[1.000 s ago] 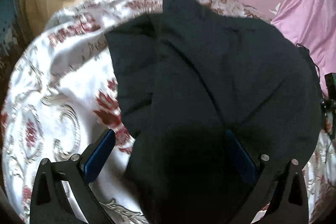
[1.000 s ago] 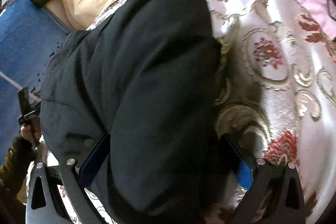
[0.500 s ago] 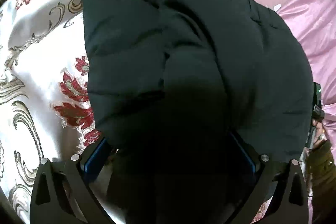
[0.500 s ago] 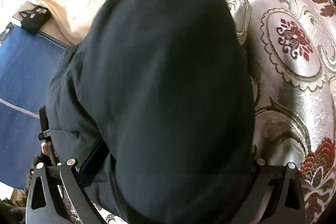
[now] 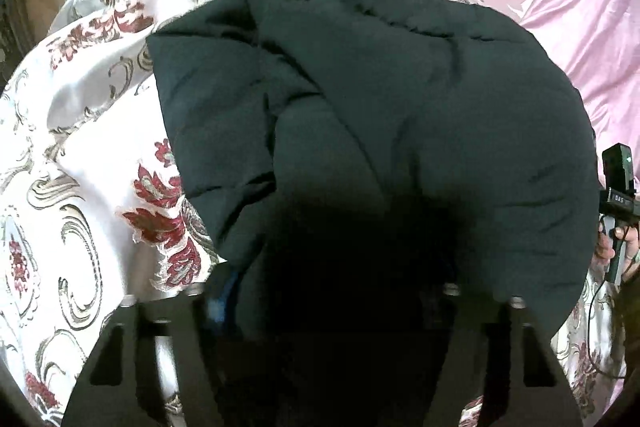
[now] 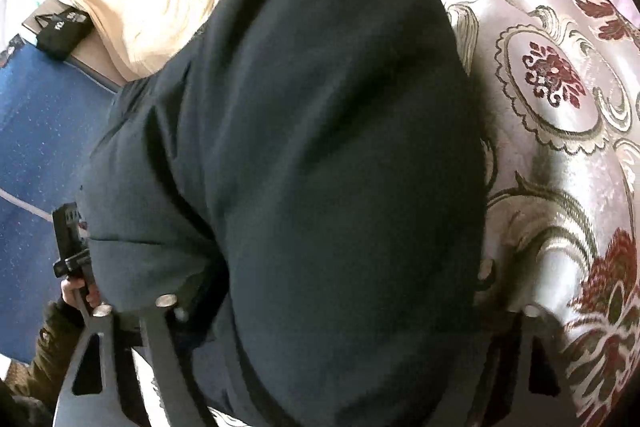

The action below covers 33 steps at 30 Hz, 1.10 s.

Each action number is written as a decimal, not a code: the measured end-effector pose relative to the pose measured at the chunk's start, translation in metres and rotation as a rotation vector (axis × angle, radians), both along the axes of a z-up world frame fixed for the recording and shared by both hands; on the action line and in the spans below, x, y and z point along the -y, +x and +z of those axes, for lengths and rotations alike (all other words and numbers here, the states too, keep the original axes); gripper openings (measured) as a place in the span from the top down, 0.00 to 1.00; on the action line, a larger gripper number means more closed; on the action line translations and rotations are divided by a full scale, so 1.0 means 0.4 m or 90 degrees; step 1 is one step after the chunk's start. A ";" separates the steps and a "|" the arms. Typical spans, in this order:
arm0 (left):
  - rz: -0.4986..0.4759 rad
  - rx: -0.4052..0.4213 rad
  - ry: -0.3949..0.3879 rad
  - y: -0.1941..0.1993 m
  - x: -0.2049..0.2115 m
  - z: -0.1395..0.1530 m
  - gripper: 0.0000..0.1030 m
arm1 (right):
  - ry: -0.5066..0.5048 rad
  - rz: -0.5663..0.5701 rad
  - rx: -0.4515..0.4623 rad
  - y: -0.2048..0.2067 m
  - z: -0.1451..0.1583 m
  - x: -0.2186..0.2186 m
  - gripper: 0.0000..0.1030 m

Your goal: Fold large clothes

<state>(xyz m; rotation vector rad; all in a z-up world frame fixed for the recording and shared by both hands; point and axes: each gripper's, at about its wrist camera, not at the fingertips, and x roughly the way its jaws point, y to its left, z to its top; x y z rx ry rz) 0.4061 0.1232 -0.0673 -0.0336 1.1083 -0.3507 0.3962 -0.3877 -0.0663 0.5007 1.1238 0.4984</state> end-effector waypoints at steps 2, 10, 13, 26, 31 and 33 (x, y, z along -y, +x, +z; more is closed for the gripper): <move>0.006 0.010 0.017 -0.021 0.018 0.028 0.60 | -0.001 -0.008 0.008 -0.012 0.013 -0.005 0.38; 0.023 0.048 0.100 -0.078 0.113 0.067 0.78 | -0.047 -0.014 0.042 -0.062 0.102 -0.062 0.69; 0.032 0.046 0.084 -0.096 0.102 0.063 0.80 | -0.043 -0.025 0.047 -0.078 0.109 -0.064 0.72; 0.025 0.108 0.114 -0.150 0.163 0.172 0.88 | -0.069 -0.005 0.164 -0.168 0.186 -0.090 0.81; 0.013 0.128 0.101 -0.197 0.163 0.208 0.89 | -0.076 0.013 0.200 -0.228 0.232 -0.108 0.82; 0.006 0.136 0.096 -0.227 0.165 0.232 0.89 | -0.080 0.022 0.212 -0.253 0.248 -0.118 0.82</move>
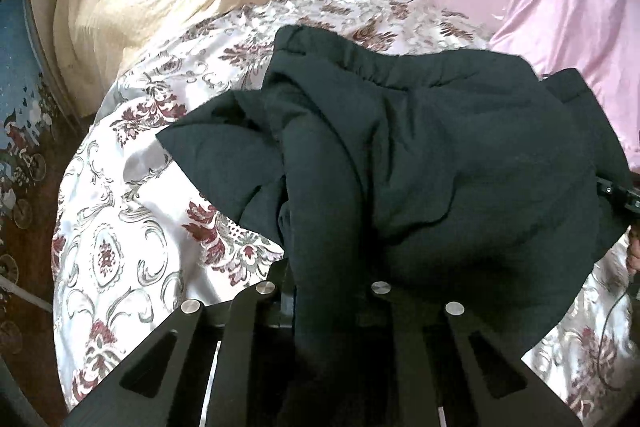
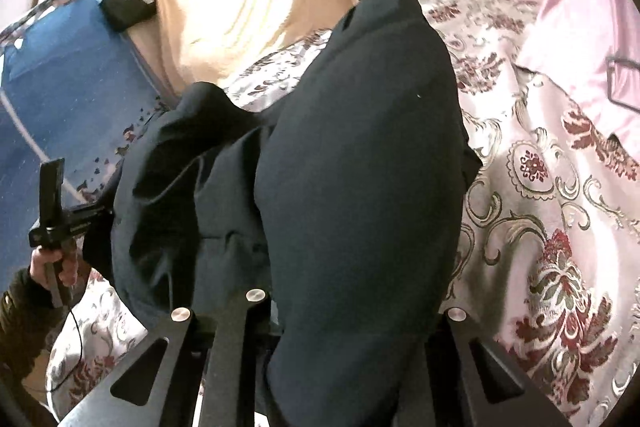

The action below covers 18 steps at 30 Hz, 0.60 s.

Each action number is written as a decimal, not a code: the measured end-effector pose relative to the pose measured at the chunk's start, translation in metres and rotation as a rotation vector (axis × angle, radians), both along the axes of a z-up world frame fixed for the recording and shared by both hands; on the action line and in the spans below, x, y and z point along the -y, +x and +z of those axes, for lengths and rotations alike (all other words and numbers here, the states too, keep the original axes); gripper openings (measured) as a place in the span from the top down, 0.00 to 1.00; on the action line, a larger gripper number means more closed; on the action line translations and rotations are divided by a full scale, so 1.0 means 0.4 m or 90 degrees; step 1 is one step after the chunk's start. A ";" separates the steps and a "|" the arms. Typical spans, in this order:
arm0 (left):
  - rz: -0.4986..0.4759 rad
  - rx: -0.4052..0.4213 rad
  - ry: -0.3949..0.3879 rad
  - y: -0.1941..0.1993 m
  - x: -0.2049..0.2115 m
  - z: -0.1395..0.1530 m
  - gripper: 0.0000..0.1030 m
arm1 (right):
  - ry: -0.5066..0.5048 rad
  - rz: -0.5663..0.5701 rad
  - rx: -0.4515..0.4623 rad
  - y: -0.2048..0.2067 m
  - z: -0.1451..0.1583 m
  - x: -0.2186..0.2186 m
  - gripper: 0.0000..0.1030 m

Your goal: Fold large clothes

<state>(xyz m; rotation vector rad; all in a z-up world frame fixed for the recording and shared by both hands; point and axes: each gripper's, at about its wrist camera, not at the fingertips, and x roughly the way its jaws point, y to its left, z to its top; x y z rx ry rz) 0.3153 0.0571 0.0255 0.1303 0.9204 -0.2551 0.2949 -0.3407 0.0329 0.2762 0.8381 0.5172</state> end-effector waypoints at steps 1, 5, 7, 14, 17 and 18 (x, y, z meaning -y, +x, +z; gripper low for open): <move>-0.003 0.003 0.003 -0.016 0.001 0.011 0.89 | -0.002 0.004 0.004 -0.008 0.002 -0.001 0.82; -0.011 0.010 0.005 -0.113 0.002 0.049 0.89 | -0.001 0.017 0.025 -0.075 0.038 -0.003 0.82; -0.010 0.010 0.005 -0.164 0.000 0.055 0.89 | 0.000 0.023 0.036 -0.123 0.057 -0.002 0.82; -0.003 -0.002 0.040 -0.260 0.017 -0.016 0.88 | -0.030 0.010 -0.007 -0.205 -0.013 0.008 0.81; 0.023 0.005 0.061 -0.262 0.019 -0.053 0.82 | -0.035 -0.021 -0.030 -0.203 -0.065 0.023 0.76; 0.035 0.001 0.064 -0.258 0.017 -0.062 0.77 | -0.038 -0.036 -0.040 -0.199 -0.079 0.031 0.72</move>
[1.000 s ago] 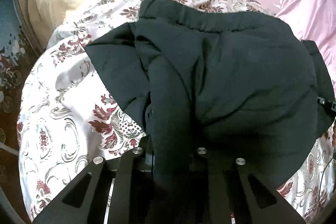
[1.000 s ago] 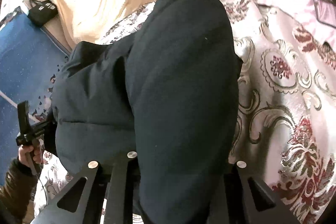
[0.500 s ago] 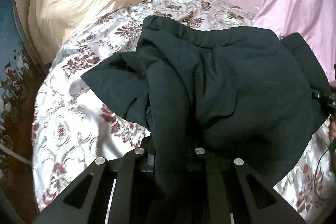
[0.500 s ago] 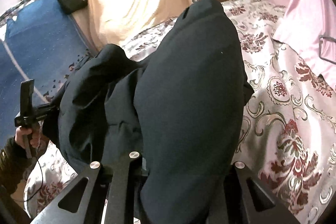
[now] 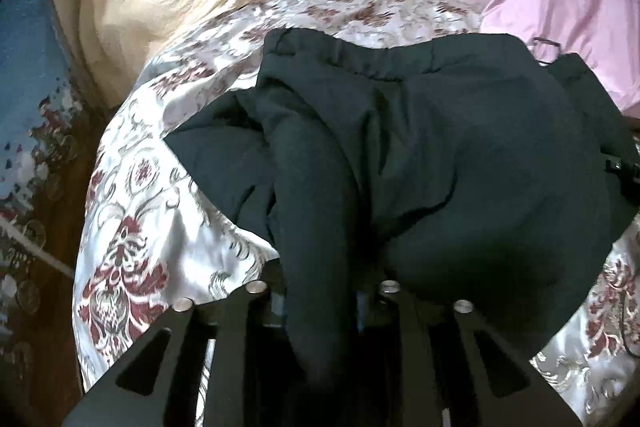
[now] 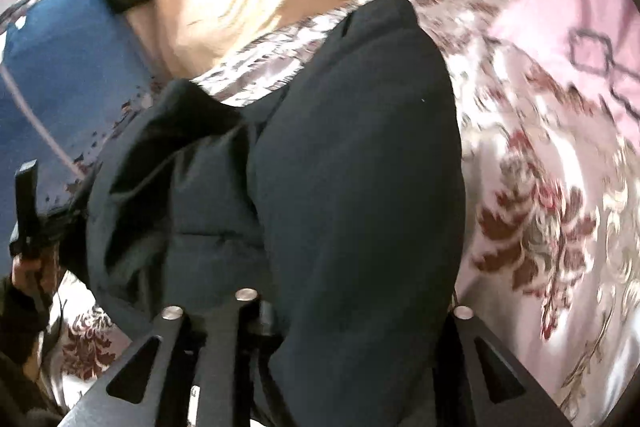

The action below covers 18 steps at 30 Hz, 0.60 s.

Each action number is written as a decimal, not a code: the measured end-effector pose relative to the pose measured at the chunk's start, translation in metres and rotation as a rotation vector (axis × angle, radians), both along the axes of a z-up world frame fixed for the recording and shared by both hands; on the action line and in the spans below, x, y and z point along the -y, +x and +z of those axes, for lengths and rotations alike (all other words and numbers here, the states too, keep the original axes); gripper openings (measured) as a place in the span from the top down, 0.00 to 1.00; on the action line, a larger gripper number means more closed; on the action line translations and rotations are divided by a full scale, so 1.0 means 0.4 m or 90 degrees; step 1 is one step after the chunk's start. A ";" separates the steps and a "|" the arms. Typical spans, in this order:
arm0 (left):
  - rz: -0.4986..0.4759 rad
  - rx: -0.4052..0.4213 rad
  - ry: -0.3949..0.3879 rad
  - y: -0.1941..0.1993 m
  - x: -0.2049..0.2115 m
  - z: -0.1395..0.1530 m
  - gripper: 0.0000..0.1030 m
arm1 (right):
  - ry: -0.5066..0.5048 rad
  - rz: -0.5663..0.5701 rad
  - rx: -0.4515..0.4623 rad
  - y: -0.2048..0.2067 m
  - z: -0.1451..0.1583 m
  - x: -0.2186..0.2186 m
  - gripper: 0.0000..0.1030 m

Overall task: Fold large clothes
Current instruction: 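Lay the folded jacket flat on the bed and open both tools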

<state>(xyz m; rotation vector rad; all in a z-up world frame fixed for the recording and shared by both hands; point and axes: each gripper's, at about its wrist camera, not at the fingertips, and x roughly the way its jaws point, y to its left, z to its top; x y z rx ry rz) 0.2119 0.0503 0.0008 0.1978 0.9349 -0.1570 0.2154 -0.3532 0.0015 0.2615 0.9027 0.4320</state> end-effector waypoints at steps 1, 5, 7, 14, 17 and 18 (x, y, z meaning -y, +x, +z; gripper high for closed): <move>0.008 -0.004 0.003 0.004 -0.004 -0.006 0.73 | -0.001 -0.009 -0.004 -0.001 -0.008 0.004 0.67; 0.055 -0.007 0.059 0.014 -0.002 -0.032 0.55 | -0.061 -0.048 -0.027 0.004 -0.027 0.001 0.40; 0.072 -0.001 0.078 0.009 -0.002 -0.040 0.45 | -0.082 -0.066 -0.036 0.001 -0.030 0.004 0.17; 0.103 0.032 0.073 -0.053 -0.012 -0.019 0.23 | -0.158 -0.129 -0.015 -0.062 -0.009 0.017 0.00; 0.110 0.041 0.074 -0.082 0.006 -0.004 0.18 | -0.171 -0.157 0.005 -0.100 0.005 0.017 0.00; 0.113 0.044 0.075 -0.091 0.010 0.000 0.17 | -0.177 -0.167 0.014 -0.114 0.010 0.017 0.00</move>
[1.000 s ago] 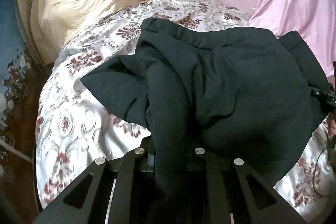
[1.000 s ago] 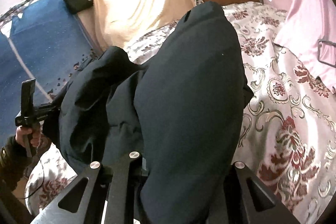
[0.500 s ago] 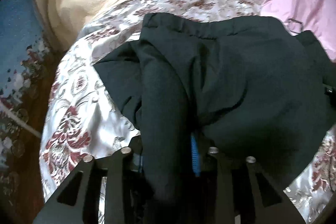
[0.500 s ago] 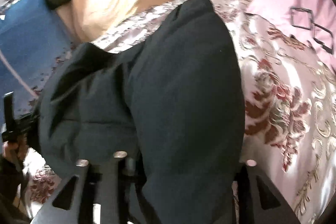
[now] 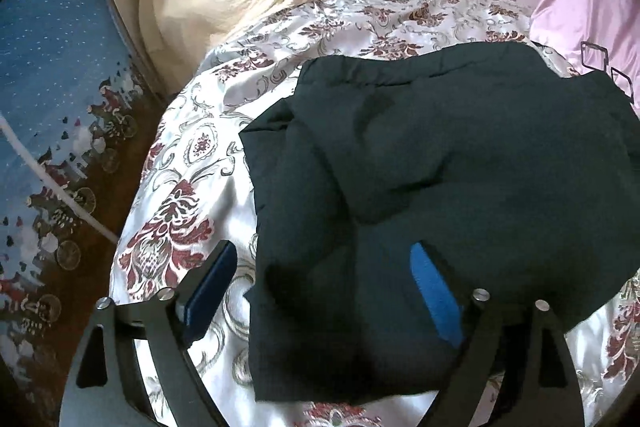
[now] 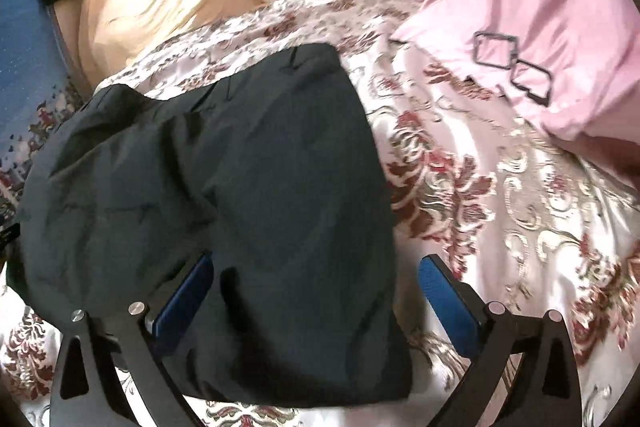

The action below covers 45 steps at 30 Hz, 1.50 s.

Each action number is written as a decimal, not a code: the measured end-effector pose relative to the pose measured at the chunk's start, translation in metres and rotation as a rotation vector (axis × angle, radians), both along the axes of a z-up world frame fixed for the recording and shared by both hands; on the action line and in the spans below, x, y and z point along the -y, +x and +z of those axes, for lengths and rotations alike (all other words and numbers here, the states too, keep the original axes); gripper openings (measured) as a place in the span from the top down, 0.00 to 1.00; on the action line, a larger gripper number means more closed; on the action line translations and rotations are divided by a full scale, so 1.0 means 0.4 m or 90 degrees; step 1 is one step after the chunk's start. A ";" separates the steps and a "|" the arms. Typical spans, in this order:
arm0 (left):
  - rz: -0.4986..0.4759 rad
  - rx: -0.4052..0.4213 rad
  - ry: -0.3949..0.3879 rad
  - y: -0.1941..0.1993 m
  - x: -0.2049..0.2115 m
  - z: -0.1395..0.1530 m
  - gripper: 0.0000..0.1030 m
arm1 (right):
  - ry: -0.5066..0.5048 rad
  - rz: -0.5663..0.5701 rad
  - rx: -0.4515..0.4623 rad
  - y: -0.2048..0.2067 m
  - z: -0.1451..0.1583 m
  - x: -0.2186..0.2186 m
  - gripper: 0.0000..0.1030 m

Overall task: Fold large clothes
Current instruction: 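Lay the folded jacket flat on the bed and open both tools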

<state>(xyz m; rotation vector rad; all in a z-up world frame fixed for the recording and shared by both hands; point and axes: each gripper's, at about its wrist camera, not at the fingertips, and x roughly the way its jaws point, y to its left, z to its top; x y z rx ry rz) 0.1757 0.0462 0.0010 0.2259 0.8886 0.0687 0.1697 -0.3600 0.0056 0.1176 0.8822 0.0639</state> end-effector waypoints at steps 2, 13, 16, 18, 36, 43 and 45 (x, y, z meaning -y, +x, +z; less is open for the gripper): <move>0.006 0.006 -0.007 -0.020 0.012 0.007 0.17 | -0.011 -0.017 0.024 -0.025 0.012 0.000 0.00; 0.028 0.034 -0.077 -0.123 0.072 0.040 0.16 | 0.005 -0.001 0.114 -0.159 0.089 -0.080 0.00; 0.025 0.054 -0.089 -0.166 0.090 0.060 0.16 | 0.001 0.024 0.134 -0.203 0.111 -0.128 0.00; 0.022 0.066 -0.091 -0.193 0.100 0.070 0.16 | 0.002 0.036 0.147 -0.231 0.119 -0.152 0.00; -0.007 0.117 -0.118 -0.383 0.139 0.064 0.16 | 0.037 0.085 0.200 -0.418 0.121 -0.243 0.00; -0.013 0.146 -0.120 -0.444 0.147 0.036 0.16 | 0.043 0.072 0.232 -0.470 0.103 -0.266 0.00; -0.014 0.154 -0.127 -0.457 0.144 0.032 0.16 | 0.044 0.068 0.248 -0.481 0.102 -0.268 0.00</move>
